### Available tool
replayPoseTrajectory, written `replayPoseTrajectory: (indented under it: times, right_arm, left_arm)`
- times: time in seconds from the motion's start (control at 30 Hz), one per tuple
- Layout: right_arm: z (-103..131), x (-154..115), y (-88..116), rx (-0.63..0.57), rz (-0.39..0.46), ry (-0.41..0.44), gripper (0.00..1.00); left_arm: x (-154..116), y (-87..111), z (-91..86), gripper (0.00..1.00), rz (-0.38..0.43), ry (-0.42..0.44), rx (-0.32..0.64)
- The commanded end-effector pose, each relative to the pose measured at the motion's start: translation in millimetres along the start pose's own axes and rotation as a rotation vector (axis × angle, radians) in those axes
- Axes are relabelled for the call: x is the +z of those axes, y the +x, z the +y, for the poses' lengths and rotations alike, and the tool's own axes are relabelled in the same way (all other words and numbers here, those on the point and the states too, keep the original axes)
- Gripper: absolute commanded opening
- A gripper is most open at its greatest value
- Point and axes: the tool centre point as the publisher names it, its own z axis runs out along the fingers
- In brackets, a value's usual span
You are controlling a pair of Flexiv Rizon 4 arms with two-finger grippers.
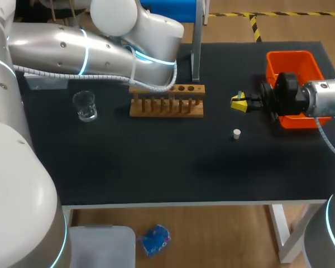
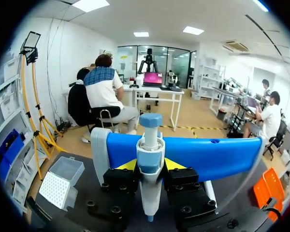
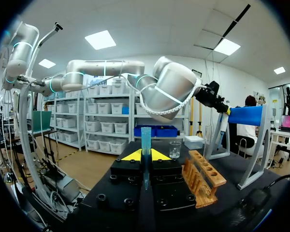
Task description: Invert the test tube, pick up the pipette, mount the tip to pipette, aspirate from beaker and dispense into the tube, eject the tip, return the pipette, and cap with the stopper.
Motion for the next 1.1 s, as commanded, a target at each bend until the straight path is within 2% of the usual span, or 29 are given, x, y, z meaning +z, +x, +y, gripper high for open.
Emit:
replayPoseTrajectory:
  times: [0.03,0.9,1.1]
  right_arm:
    - [-0.2,-0.5,0.4,-0.001,0.000,0.000,0.00]
    - [-0.2,-0.5,0.4,-0.001,0.000,0.000,0.00]
    - [-0.2,-0.5,0.4,-0.001,0.000,0.000,0.00]
  left_arm:
    - [1.6,0.5,-0.8,0.00,-0.002,-0.004,0.002]
    - [0.9,-0.7,2.5,0.00,-0.017,0.016,0.012]
    - [-5.4,0.0,-4.5,0.00,-0.013,0.033,0.013]
